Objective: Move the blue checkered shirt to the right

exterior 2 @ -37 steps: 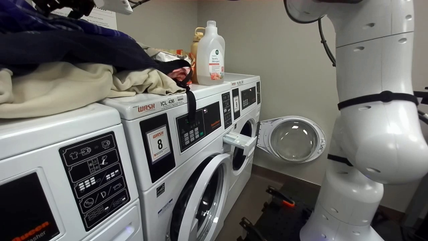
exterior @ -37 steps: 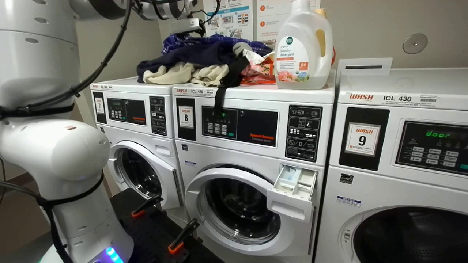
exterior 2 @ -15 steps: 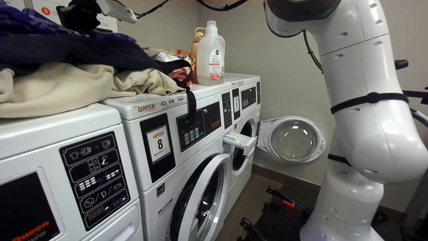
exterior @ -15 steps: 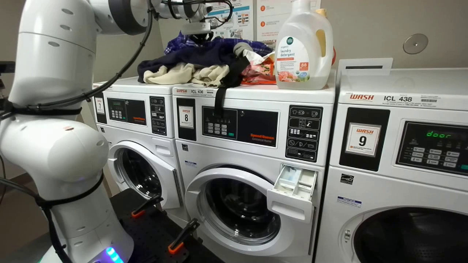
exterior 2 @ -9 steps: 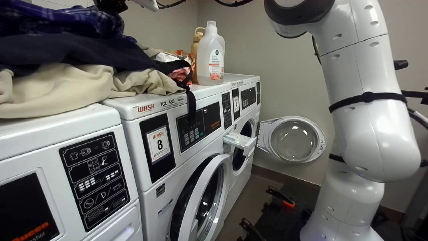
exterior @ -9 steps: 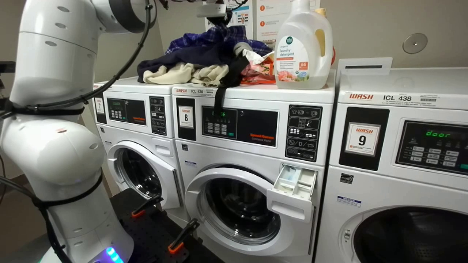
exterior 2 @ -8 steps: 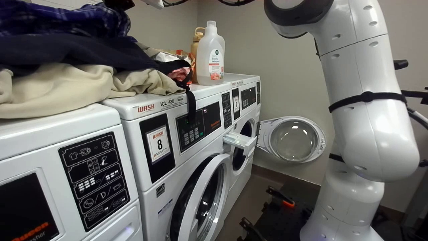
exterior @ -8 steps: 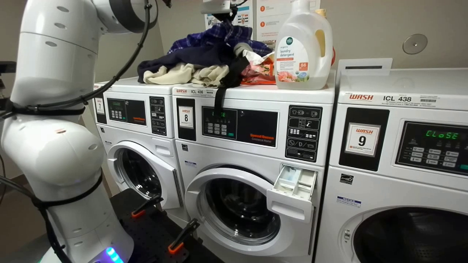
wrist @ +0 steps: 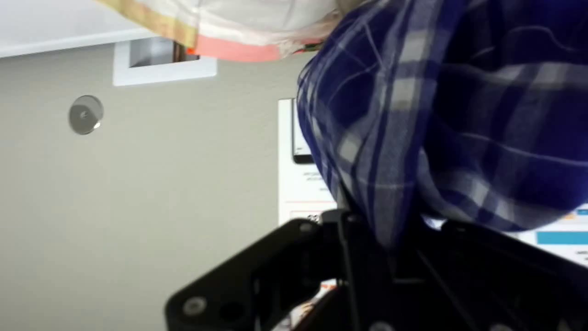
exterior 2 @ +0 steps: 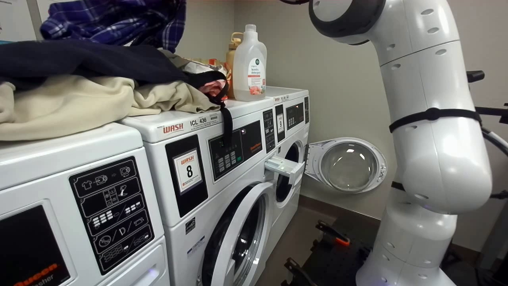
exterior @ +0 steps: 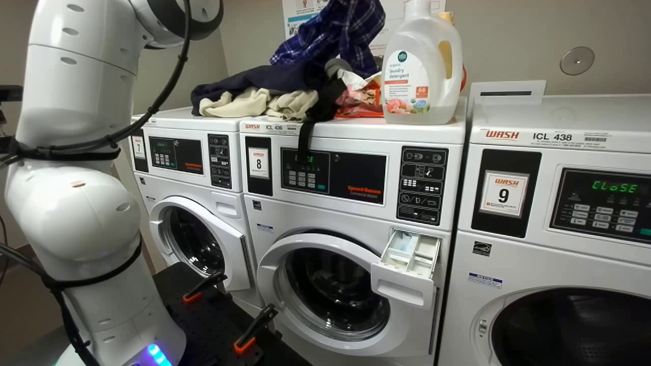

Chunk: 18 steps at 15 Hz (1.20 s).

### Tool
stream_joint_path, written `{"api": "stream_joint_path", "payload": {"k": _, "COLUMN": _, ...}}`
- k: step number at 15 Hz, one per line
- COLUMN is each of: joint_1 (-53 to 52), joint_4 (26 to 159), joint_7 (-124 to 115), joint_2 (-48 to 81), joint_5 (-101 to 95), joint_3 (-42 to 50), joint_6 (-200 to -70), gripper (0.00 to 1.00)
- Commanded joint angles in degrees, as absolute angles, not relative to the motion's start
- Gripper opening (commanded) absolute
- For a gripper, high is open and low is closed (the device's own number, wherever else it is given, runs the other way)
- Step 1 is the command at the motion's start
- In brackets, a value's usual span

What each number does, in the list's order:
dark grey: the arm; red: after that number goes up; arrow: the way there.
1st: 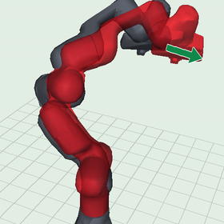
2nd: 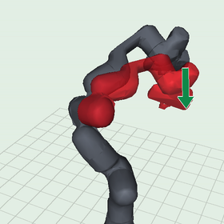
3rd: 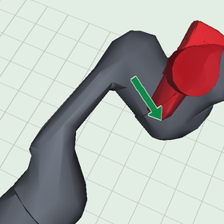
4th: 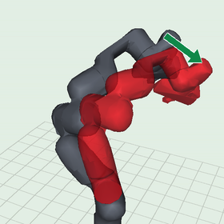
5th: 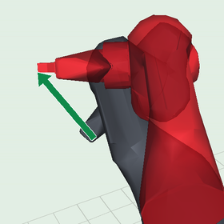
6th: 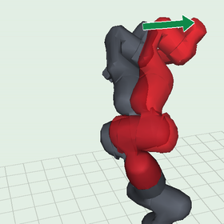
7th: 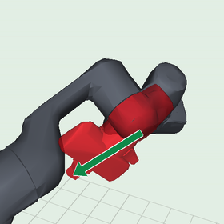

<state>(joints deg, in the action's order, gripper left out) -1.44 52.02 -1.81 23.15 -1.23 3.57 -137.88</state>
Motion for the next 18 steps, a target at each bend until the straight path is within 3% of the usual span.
{"api": "stream_joint_path", "payload": {"k": 1, "joint_1": -1.33, "joint_4": 49.32, "joint_7": -8.69, "joint_2": 23.99, "joint_5": -6.55, "joint_3": 8.91, "joint_6": -142.01, "gripper": 0.04}}
{"api": "stream_joint_path", "payload": {"k": 11, "joint_1": -3.50, "joint_4": 49.83, "joint_7": -25.51, "joint_2": 25.39, "joint_5": -23.50, "joint_3": 22.08, "joint_6": -145.48, "gripper": 0.04}}
{"api": "stream_joint_path", "payload": {"k": 18, "joint_1": -6.20, "joint_4": 52.51, "joint_7": -19.28, "joint_2": 25.41, "joint_5": -23.86, "joint_3": 18.96, "joint_6": -140.50, "gripper": 0.04}}
